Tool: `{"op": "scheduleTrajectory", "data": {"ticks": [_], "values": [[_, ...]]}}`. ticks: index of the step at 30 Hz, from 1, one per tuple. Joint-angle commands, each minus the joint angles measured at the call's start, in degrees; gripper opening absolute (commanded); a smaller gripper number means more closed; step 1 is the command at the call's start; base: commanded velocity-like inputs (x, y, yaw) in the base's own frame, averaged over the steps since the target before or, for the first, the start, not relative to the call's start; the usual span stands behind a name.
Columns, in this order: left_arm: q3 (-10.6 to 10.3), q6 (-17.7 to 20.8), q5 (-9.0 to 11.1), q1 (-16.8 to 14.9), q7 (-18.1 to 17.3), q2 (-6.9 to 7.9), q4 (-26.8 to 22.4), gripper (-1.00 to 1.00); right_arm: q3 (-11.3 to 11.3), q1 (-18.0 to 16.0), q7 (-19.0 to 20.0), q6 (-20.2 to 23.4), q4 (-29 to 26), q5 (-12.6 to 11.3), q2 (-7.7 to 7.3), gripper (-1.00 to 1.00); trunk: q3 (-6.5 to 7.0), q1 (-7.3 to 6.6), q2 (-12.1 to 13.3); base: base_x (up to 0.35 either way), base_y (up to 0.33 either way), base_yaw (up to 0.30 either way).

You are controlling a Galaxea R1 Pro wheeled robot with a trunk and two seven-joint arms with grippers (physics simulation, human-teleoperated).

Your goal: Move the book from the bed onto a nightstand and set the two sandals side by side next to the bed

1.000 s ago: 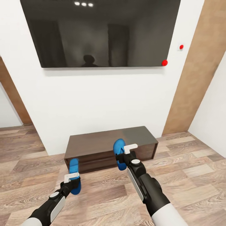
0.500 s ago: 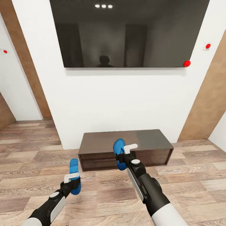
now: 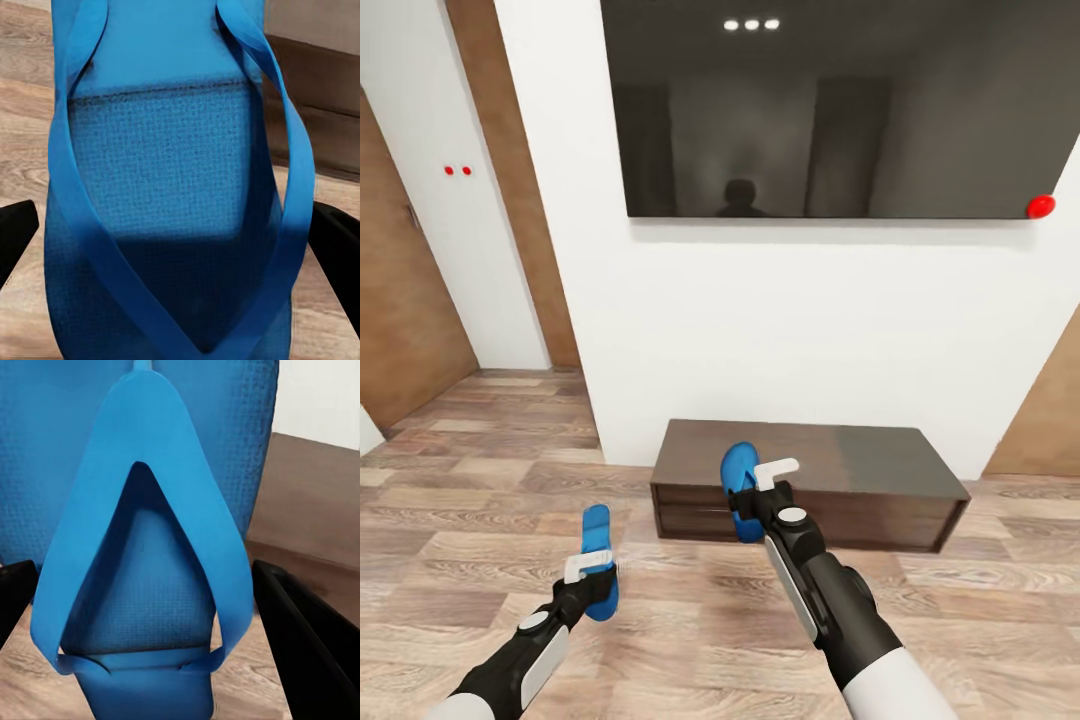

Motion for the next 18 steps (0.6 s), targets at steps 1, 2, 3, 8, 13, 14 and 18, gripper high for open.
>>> {"op": "scheduleTrajectory", "data": {"ticks": [1,2,3,8,13,14,18], "values": [[-0.4,-0.28,0.59,-0.07,-0.03,0.05,0.08,-1.0,0.1,-0.04,-0.35,0.31,-0.08,-0.09,-0.02,-1.0,-0.02,-0.01,-0.03,0.0,0.0,0.29],[-0.4,-0.28,0.59,-0.07,-0.03,0.05,0.08,-1.0,0.1,-0.04,-0.35,0.31,-0.08,-0.09,-0.01,-1.0,0.01,-0.01,-0.03,0.0,0.0,0.289],[-0.4,-0.29,0.59,-0.06,-0.03,0.08,0.08,-1.0,0.1,-0.04,-0.35,0.31,-0.08,-0.09,0.01,-1.0,0.04,-0.01,-0.03,0.0,0.0,0.288],[-0.4,-0.29,0.59,-0.07,-0.03,0.06,0.12,-1.0,0.1,-0.05,-0.35,0.31,-0.08,-0.09,0.03,-1.0,0.19,-0.01,-0.03,0.0,0.0,0.287],[-0.4,-0.29,0.59,-0.07,-0.03,0.05,0.16,-1.0,0.12,-0.04,-0.35,0.31,-0.08,-0.09,0.04,-1.0,0.36,-0.01,-0.03,0.0,0.0,0.285],[-0.4,-0.29,0.59,-0.07,-0.03,0.04,0.16,-1.0,0.11,-0.04,-0.35,0.31,-0.08,-0.09,0.04,-1.0,0.4,-0.01,-0.03,0.0,0.0,0.283],[-0.4,-0.29,0.59,-0.07,-0.03,0.04,0.16,-1.0,0.14,-0.05,-0.35,0.31,-0.08,-0.09,0.04,-1.0,0.54,-0.01,-0.03,0.0,0.0,0.283]]}}
